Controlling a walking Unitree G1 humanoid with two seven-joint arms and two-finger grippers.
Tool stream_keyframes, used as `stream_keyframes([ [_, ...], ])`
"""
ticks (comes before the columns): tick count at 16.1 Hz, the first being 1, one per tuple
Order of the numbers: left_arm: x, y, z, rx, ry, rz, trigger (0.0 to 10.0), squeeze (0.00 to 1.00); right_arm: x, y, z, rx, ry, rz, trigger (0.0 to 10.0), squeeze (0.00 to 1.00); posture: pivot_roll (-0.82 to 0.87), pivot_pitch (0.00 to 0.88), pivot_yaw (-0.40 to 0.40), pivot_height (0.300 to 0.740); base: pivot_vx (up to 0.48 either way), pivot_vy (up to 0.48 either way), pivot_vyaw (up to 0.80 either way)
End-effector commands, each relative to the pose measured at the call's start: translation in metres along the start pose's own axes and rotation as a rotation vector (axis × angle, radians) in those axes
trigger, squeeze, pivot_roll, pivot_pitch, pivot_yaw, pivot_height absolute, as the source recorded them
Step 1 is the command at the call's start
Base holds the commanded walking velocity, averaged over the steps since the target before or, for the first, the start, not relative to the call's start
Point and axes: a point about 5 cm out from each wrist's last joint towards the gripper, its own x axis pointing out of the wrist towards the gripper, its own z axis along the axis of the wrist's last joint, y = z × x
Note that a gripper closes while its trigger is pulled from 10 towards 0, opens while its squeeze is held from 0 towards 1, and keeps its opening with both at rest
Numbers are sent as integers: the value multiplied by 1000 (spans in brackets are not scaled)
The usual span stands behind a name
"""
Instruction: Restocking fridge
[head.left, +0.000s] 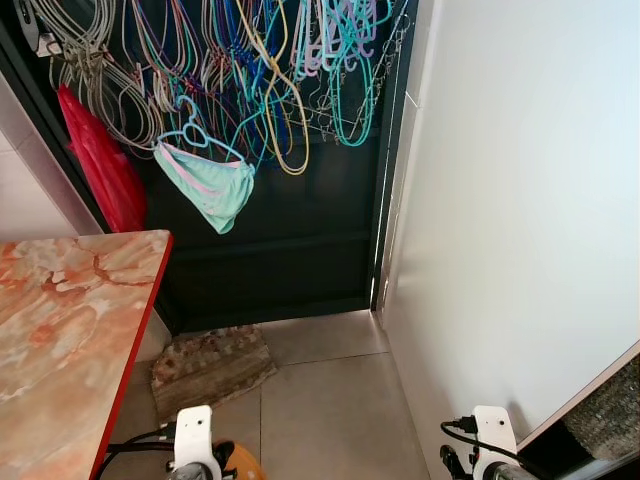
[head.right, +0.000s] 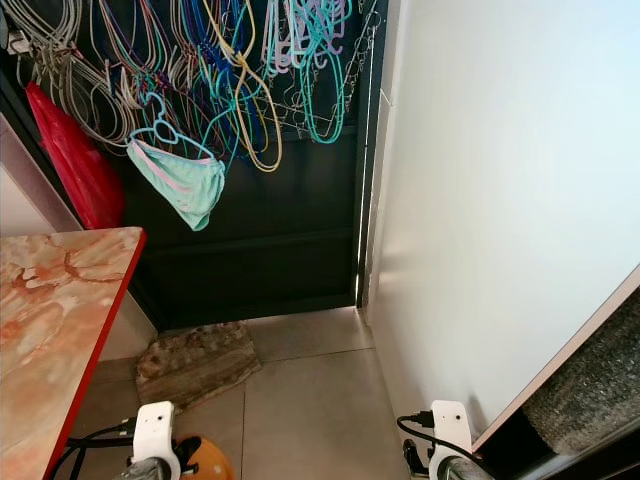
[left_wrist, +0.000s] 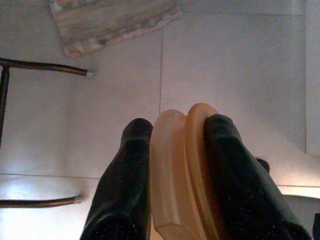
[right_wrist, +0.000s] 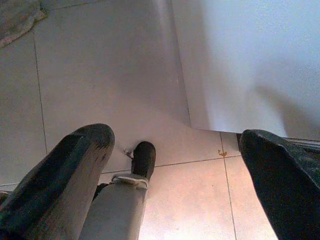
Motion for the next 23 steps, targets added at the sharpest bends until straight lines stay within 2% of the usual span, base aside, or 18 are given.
stream_keyframes([
  [1,-1,7,-3,16,8,10,10000,0,0,2,-3,0,1,6,10000,0,-15,0,46,740,0,0,0],
  [5,-3,10,-8,39,21,17,10000,0,-1,1,-9,2,22,7,10000,0,-9,24,44,740,0,0,0],
  [14,-2,11,-5,52,11,22,10000,0,0,3,-10,-41,55,33,10000,0,-12,52,48,740,0,0,-769],
  [18,-1,10,-1,81,8,-23,10000,0,0,5,-8,-33,49,34,10000,0,-21,48,54,740,0,0,-769],
  [23,-2,12,0,83,5,-16,10000,0,1,7,-7,-35,52,41,10000,0,-21,45,56,740,0,0,-769],
])
